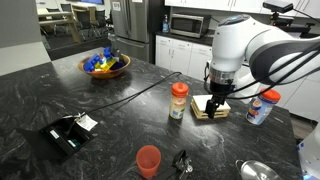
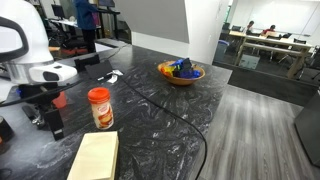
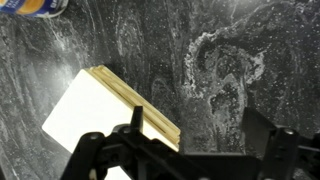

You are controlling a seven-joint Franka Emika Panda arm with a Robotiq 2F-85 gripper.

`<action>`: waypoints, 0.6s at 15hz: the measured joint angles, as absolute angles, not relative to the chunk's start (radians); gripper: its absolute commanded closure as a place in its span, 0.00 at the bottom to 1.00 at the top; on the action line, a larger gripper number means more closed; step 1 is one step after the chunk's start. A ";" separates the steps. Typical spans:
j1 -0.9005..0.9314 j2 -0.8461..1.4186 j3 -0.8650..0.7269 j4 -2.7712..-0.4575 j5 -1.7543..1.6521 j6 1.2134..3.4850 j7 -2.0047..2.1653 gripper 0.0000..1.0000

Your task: Move the can opener on the counter

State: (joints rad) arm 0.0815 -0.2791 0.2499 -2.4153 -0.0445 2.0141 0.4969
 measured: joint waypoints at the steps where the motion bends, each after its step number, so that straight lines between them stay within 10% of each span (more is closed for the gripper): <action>1: 0.095 -0.276 0.252 -2.420 -0.043 2.045 0.498 0.00; 9: 0.123 -0.273 0.266 -2.443 -0.073 2.145 0.571 0.00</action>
